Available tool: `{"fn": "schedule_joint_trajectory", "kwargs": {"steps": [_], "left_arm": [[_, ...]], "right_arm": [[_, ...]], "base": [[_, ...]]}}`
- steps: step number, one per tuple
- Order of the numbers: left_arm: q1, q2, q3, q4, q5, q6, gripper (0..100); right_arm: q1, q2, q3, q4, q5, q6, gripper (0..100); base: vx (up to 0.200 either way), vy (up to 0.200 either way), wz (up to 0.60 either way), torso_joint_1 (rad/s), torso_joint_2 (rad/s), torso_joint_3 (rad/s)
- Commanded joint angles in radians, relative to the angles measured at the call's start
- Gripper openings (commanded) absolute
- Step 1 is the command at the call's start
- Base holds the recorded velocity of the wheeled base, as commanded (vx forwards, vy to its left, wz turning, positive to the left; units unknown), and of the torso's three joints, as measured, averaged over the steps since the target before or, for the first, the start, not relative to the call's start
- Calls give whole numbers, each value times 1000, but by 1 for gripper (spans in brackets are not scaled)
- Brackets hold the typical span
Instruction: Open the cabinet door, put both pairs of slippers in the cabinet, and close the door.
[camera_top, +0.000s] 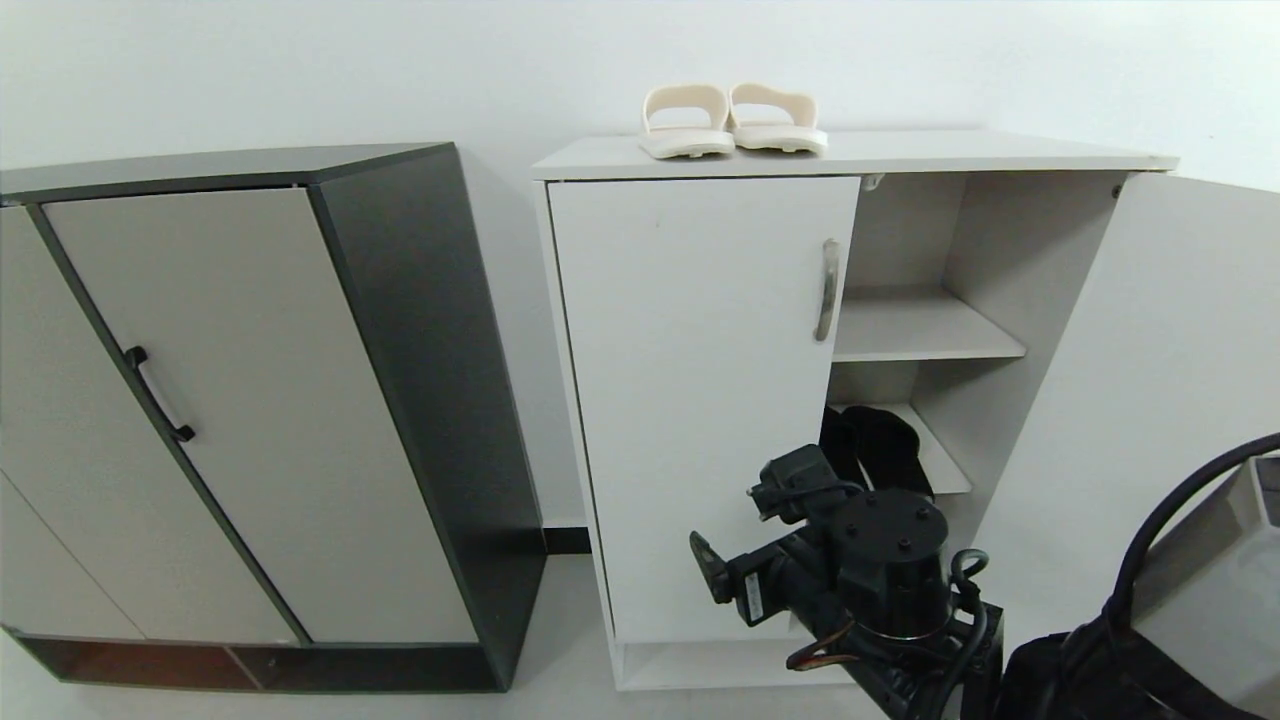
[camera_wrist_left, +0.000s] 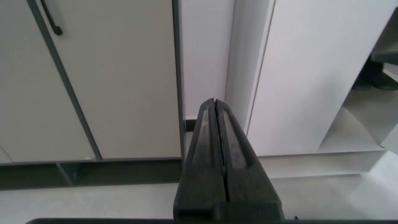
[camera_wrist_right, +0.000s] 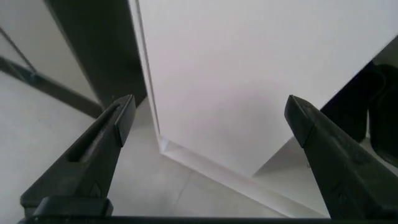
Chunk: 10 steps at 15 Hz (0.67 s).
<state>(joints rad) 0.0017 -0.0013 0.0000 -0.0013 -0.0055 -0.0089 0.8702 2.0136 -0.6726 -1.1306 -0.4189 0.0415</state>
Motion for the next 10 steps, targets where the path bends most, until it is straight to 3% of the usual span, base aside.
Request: {"fn": "schedule_joint_trajectory", "kwargs": {"steps": [1,10], "left_arm": [[1,1,0,0,-1,0,0],[1,1,0,0,1,0,0]], "right_arm": [[0,2,2,0,0,0,100],[-4,14,13,-11,15,-2,100]], "base": [[0,0,0,0,0,0],[0,0,0,0,0,0]]}}
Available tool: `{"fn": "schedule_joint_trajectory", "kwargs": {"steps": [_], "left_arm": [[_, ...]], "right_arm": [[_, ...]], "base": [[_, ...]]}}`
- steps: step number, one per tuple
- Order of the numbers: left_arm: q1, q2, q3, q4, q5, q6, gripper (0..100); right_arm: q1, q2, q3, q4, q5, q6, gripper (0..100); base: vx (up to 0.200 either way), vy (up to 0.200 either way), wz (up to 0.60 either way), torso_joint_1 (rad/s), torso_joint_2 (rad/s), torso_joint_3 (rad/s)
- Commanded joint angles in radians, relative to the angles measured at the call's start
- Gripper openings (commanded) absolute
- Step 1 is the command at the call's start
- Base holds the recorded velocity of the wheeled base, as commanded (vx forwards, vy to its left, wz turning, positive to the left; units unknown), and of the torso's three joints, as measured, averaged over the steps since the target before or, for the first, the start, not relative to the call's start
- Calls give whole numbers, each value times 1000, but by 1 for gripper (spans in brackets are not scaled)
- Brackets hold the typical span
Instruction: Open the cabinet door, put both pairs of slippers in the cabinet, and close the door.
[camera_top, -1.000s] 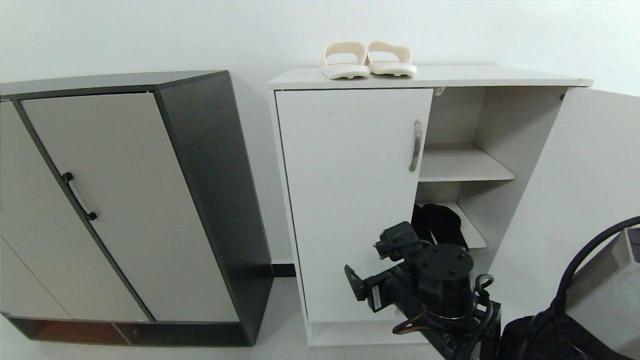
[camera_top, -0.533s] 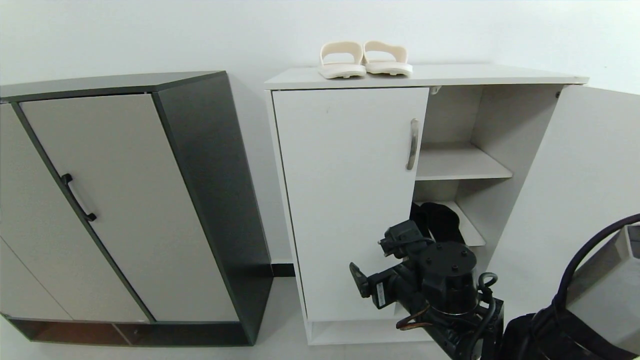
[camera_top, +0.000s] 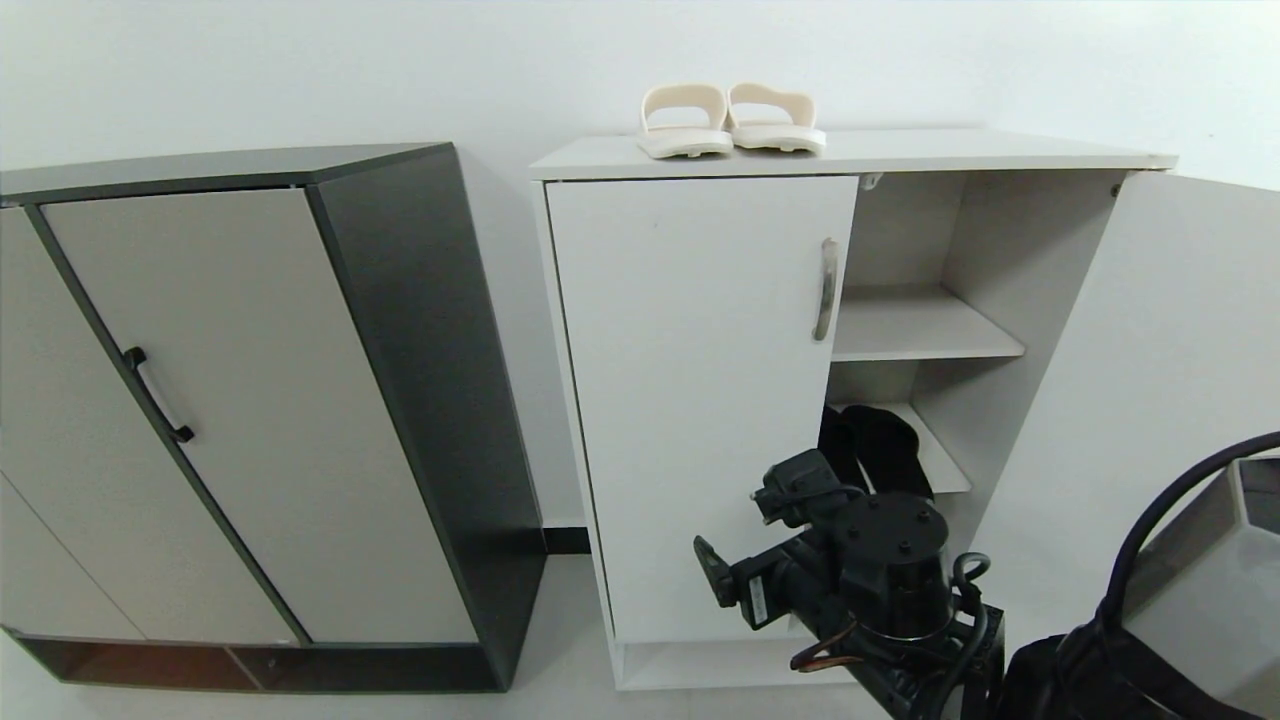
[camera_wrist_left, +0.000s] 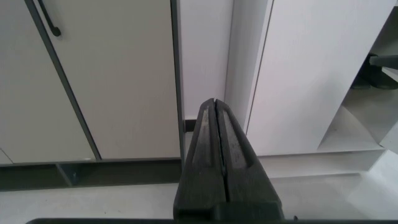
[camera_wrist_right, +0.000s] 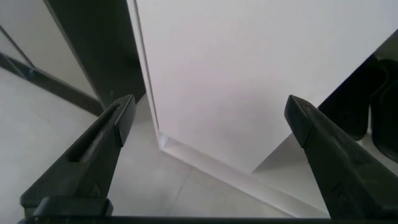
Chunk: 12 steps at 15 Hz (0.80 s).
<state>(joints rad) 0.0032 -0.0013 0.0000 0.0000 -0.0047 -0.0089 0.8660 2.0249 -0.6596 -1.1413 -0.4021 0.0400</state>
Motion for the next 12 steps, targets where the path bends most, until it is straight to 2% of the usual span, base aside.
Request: {"fn": "schedule_joint_trajectory", "kwargs": {"steps": [1,4,12], "left_arm": [[0,1,0,-2,0,0,0],[0,1,0,-2,-1,1,0],[0,1,0,-2,0,1,0]], "right_arm": [[1,3,0,0,-1,0,100],[1,1,0,2,-1,0,100],[-1,-2,3,2,-1,0,100]], "base": [[0,0,0,7,-163,-178],[0,0,0,32,-219,-318],[0,0,0,105,-490,-342]]}}
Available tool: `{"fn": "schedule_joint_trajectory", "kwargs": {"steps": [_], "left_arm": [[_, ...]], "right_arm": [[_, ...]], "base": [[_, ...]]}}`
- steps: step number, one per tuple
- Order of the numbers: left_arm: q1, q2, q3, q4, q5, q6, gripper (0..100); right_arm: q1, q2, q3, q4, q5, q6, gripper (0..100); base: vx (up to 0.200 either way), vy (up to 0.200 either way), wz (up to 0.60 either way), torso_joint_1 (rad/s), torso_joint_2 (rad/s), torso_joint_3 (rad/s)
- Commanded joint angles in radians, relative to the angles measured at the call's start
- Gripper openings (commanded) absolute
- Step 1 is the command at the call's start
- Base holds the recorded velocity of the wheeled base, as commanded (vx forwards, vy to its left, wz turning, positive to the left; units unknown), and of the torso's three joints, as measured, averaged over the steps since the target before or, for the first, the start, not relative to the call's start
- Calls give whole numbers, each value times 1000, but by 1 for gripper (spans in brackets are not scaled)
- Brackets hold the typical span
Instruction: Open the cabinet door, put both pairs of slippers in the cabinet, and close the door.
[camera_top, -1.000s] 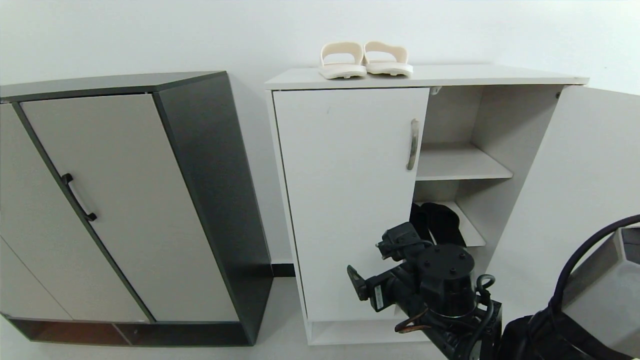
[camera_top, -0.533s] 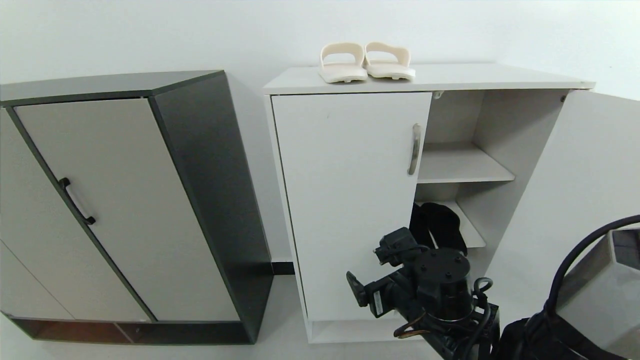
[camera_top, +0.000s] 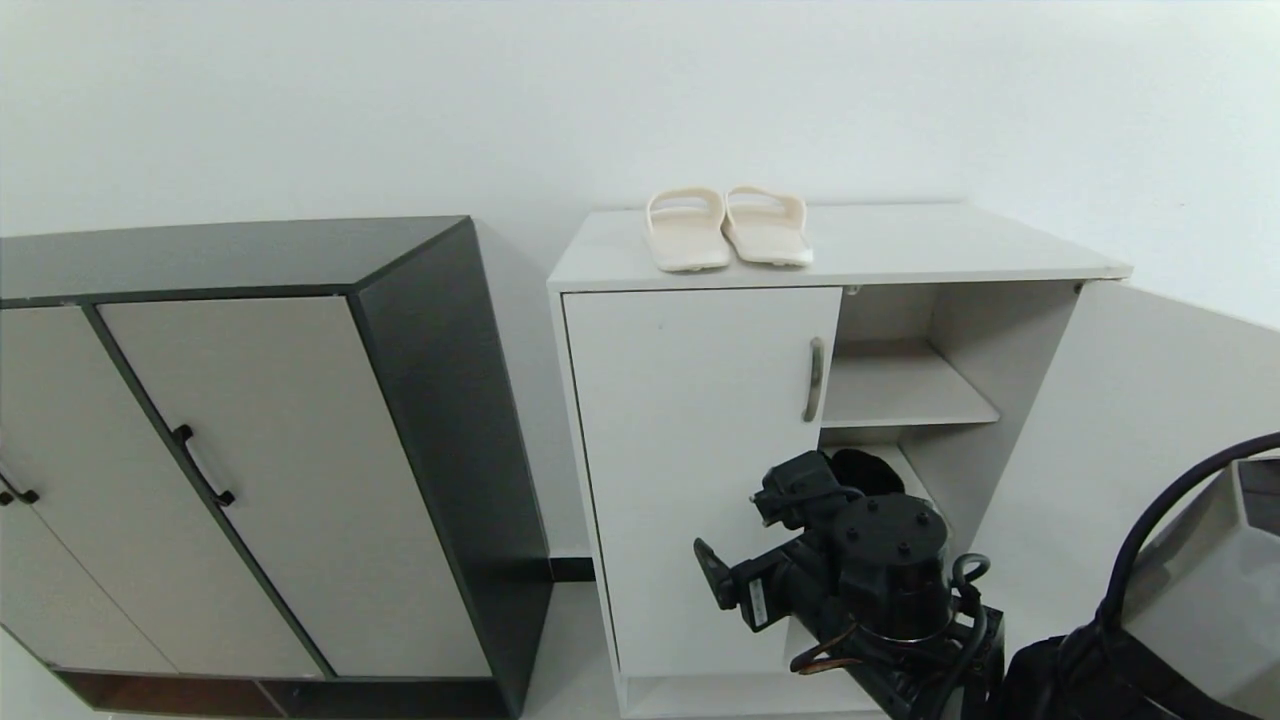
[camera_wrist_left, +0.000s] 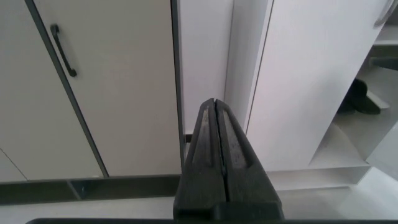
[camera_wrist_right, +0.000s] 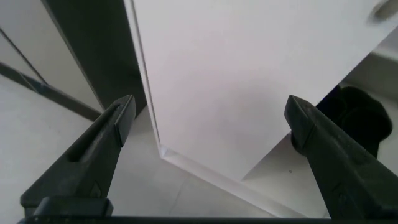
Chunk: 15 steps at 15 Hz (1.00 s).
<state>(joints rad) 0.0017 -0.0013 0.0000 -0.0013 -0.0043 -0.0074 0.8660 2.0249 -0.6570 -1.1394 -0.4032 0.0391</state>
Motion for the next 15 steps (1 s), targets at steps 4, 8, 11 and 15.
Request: {"fn": "schedule_joint_trajectory", "kwargs": {"steps": [4,8,11,15], "left_arm": [[1,1,0,0,0,0,0],[1,1,0,0,0,0,0],[1,1,0,0,0,0,0],[1,1,0,0,0,0,0]], "right_arm": [[-1,1,2,1,0,-1,100],[-1,3,2,3,0,-1,100],[-1,3,2,3,0,-1,100],[-1,8,4,0,-2,-1,100]], "base": [[0,0,0,164,-476,-315],[0,0,0,187,-494,-303],[0,0,0,206,-517,-307],[0,0,0,223,-532,-309]]}}
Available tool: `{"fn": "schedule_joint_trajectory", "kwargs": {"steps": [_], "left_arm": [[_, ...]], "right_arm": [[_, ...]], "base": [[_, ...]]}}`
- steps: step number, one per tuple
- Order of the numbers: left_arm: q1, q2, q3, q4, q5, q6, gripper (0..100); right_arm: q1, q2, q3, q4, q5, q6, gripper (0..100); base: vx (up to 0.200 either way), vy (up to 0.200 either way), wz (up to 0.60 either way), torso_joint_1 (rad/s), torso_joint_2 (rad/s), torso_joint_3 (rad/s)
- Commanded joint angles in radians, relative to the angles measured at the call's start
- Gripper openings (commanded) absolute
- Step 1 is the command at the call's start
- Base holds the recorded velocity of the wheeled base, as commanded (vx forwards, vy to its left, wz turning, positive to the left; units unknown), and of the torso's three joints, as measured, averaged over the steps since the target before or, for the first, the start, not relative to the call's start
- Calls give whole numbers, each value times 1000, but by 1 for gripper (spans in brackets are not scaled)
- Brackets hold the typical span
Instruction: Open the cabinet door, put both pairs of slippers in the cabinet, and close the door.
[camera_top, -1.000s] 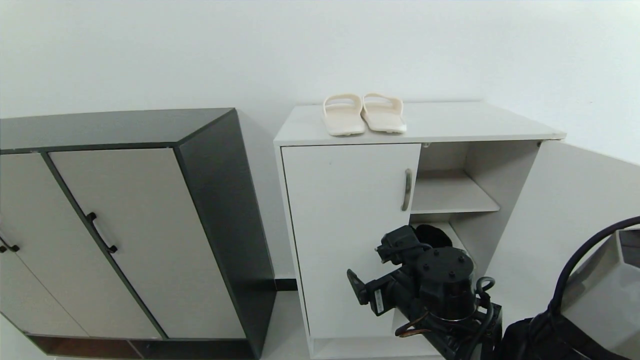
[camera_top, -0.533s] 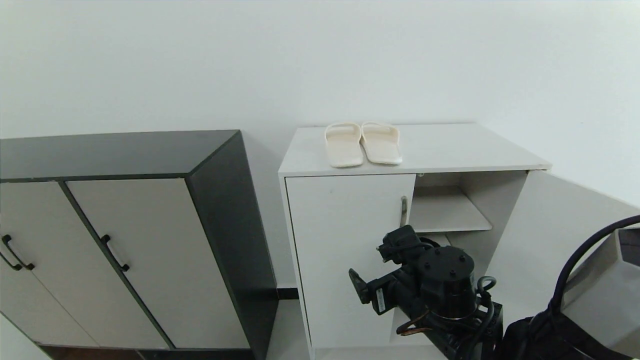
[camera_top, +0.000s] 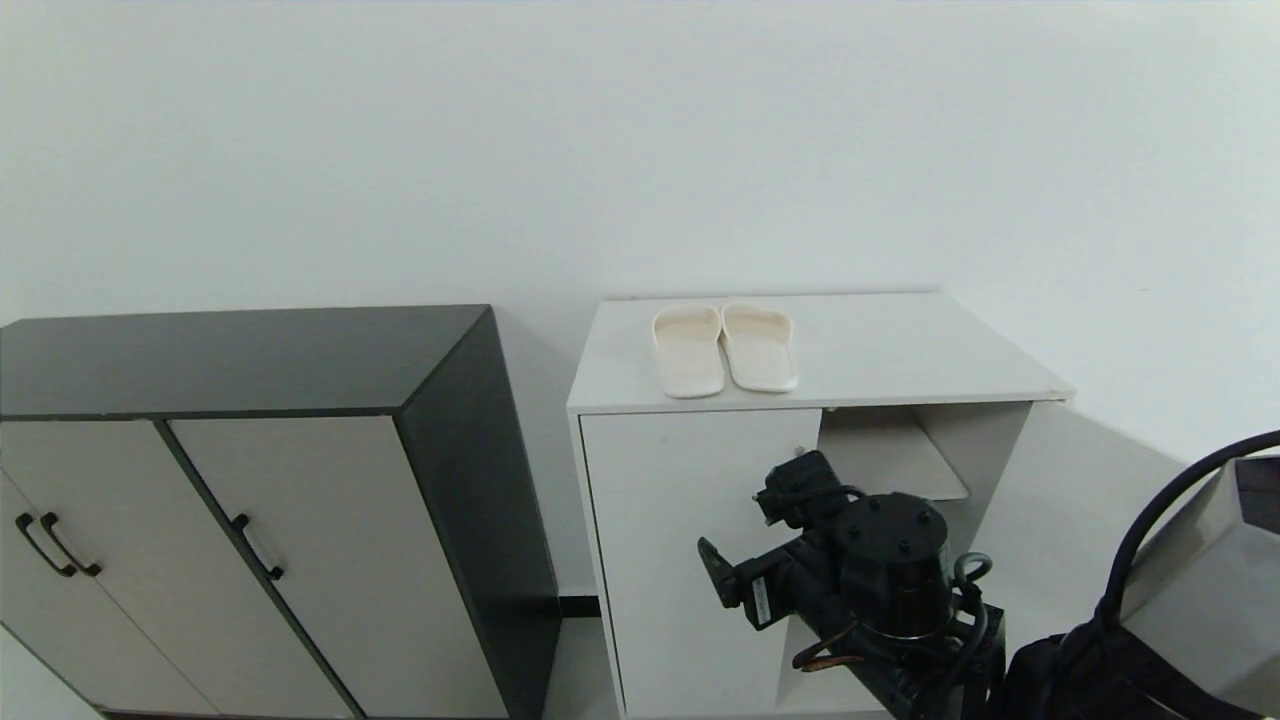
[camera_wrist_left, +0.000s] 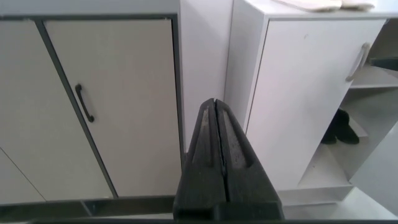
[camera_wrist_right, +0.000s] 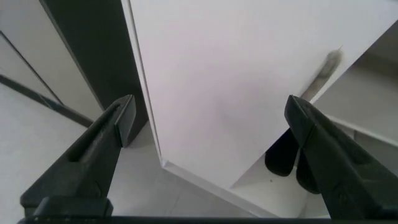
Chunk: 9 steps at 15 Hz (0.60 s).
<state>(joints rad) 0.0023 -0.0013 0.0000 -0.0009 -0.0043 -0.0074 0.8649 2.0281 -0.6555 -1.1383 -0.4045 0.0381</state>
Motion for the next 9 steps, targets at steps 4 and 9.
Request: {"fn": "schedule_joint_trajectory", "kwargs": {"steps": [4,9], "left_arm": [[1,1,0,-1,-2,3,0],[1,1,0,-1,-3,4,0]], "right_arm": [[9,8,-49,14,-56,-58,100],[105,-200,-401,798,-160,298,100]], "base": [[0,0,0,155,-350,-198],[0,0,0,9,-15,-8]]}}
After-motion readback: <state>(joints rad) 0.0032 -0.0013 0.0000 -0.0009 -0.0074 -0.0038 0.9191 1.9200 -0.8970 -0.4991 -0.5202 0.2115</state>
